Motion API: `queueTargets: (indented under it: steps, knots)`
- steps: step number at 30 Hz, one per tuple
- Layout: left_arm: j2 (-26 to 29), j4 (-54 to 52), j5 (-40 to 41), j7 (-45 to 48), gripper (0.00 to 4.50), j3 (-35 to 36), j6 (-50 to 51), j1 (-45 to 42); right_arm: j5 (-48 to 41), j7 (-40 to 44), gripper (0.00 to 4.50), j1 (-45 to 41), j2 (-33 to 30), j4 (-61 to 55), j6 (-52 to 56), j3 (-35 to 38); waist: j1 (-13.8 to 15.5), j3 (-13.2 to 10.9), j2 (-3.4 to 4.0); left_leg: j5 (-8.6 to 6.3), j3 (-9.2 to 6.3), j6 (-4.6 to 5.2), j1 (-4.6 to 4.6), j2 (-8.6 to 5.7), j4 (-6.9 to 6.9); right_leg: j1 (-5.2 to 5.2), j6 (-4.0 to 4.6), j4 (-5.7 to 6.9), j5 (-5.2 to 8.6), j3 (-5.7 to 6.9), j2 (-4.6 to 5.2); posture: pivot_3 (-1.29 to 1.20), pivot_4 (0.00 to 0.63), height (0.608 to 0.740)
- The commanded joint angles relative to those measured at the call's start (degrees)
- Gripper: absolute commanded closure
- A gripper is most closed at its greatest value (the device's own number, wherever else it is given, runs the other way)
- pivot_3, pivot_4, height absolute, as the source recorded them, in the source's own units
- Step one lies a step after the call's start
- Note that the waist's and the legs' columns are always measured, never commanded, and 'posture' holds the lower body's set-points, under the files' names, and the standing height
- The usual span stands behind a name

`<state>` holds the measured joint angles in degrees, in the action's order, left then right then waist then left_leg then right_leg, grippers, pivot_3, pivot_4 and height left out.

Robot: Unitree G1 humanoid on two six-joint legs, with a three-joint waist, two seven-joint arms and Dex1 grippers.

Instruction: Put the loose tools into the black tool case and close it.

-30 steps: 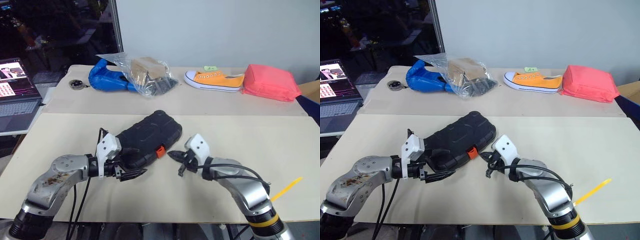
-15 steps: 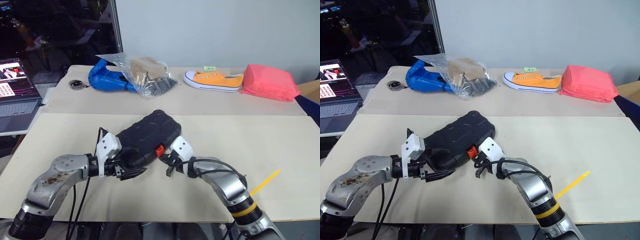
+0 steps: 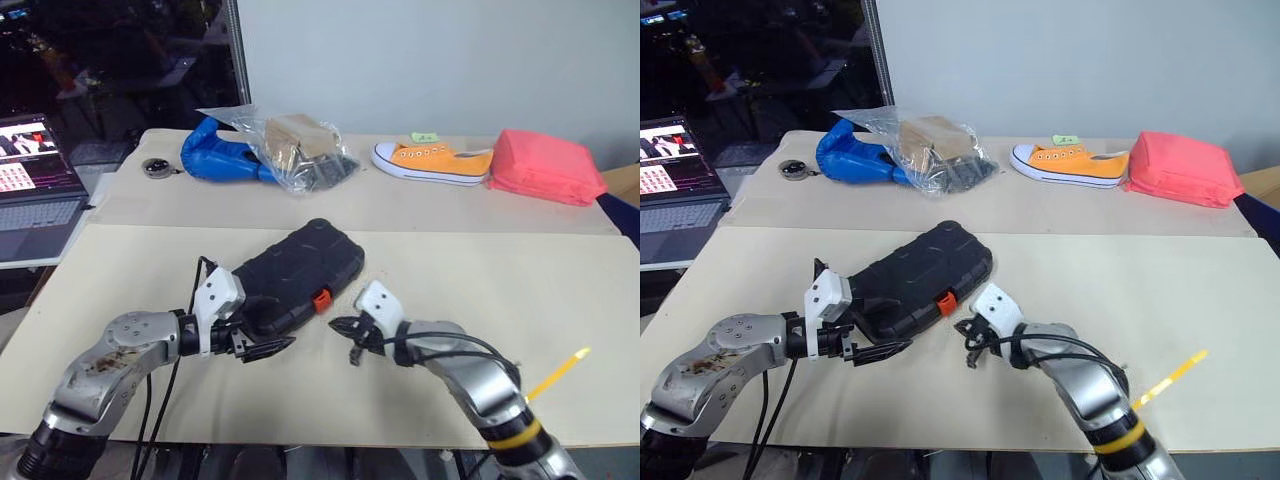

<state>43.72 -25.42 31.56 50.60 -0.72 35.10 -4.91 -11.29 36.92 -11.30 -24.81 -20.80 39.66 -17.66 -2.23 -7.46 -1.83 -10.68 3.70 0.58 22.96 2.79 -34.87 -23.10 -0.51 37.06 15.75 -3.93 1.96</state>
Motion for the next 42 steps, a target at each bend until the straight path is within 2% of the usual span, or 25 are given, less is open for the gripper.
queueTargets:
  steps: [1,5,12,16,21,32,42]
  knots:
    - [0.16,2.20,-1.34,-0.13,0.00,-2.12,1.95,1.22,-3.71,-1.39,4.45,0.74,2.09,-3.71,1.35,4.23,-0.10,0.00,0.00,0.00,-0.01,0.00,-0.02,0.00,-0.01,0.02,-0.03,0.01,0.01,0.01,0.00,0.00,0.150,0.740]
    - [0.19,2.70,-1.48,0.23,0.00,-2.46,1.90,0.74,-4.81,-3.80,4.45,0.19,5.84,-2.88,0.97,5.39,-0.15,0.00,0.00,0.00,-0.02,0.00,-0.11,0.04,-0.04,0.06,-0.27,0.02,0.10,0.01,-0.05,0.00,0.150,0.740]
    - [0.53,2.78,-1.66,0.68,0.00,-2.29,1.77,0.89,-5.51,-4.97,4.45,-1.27,9.76,-2.71,-1.22,5.66,-0.11,0.01,0.02,0.00,-0.02,0.00,-0.05,0.03,-0.04,0.04,-0.10,0.02,0.01,0.00,-0.04,0.00,0.150,0.740]
    - [0.58,2.52,-1.63,0.71,0.00,-2.07,1.86,1.23,-7.92,-2.72,4.45,-0.03,9.83,-4.77,-2.75,6.46,-0.11,0.01,0.02,0.00,-0.01,0.00,-0.04,0.01,-0.03,0.04,-0.06,0.01,-0.02,0.00,-0.02,0.00,0.150,0.740]
    - [0.54,2.34,-1.63,0.70,0.00,-2.01,1.87,1.55,-8.48,-4.14,4.45,-0.43,10.34,-4.51,-2.92,7.12,-0.18,0.01,0.02,0.01,-0.01,0.00,-0.07,0.02,-0.03,0.06,-0.07,0.02,-0.01,0.00,-0.02,0.00,0.150,0.740]
    - [0.41,2.36,-1.76,0.50,0.00,-2.16,1.88,1.56,-4.80,-7.47,4.45,-2.74,11.19,-0.53,-2.68,3.32,-0.23,0.02,0.03,0.00,-0.01,0.00,-0.07,0.02,-0.02,0.05,-0.05,0.02,-0.01,0.00,-0.03,0.00,0.150,0.740]
    - [0.30,2.45,-1.91,0.37,0.00,-2.18,1.78,1.54,-1.00,-7.63,4.45,-2.29,8.62,1.90,-1.03,-0.62,-0.28,0.24,0.06,0.01,-0.01,0.00,-0.17,0.04,-0.03,0.13,-0.06,0.03,-0.01,-0.01,-0.05,0.00,0.150,0.740]
